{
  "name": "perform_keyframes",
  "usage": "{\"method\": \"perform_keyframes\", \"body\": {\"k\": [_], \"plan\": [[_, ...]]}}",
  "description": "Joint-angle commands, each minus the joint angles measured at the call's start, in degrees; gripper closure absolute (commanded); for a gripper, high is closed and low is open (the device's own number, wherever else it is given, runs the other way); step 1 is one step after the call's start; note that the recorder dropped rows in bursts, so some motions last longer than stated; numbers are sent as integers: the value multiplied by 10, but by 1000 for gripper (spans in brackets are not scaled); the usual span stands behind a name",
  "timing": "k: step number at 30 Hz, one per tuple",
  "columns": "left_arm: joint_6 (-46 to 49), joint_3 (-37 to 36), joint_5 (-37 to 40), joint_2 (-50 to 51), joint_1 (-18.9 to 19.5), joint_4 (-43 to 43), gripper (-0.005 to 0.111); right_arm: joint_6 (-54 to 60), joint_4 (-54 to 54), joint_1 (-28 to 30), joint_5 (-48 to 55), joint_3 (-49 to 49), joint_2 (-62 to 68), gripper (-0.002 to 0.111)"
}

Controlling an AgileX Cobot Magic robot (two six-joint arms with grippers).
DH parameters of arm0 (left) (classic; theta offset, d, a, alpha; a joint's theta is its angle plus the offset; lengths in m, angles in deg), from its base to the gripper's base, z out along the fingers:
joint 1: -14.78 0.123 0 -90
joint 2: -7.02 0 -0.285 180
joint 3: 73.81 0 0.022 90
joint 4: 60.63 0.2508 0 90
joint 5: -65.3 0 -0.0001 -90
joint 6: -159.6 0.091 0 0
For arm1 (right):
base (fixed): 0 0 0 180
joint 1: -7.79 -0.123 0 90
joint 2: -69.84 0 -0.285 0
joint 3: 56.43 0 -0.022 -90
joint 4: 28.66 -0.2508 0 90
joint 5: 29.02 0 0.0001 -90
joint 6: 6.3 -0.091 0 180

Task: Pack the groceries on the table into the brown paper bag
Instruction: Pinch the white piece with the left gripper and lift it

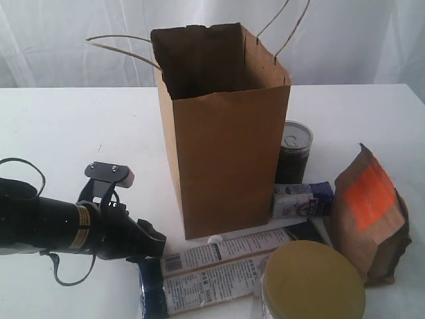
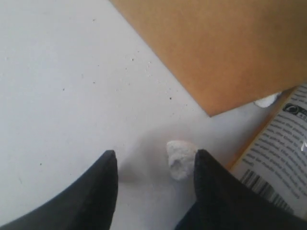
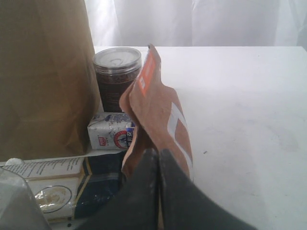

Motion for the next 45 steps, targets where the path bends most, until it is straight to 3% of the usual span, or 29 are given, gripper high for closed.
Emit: {"method": "perform_keyframes", "body": {"k": [1,18,24,29,34,42,45], "plan": [[6,2,-13,7,0,-11,53,-1,1,3,-4,3,-3,108],[24,2,-11,7,-1,-26,53,-1,1,3,-4,3,-3,108],[55,3,47,7,-37,-50,53,-12,1,3,-4,3,-3,108],[67,3,50,8,-37,-71,54,-14,1,3,-4,3,-3,108],[72,3,87,15,-41,-71,68,-14,1,3,-4,3,-3,108],[72,8,92,13,-41,-70,104,-14,1,3,-4,3,-3,108],[72,14,95,-6,-41,-69,107,-14,1,3,-4,3,-3,108]]}}
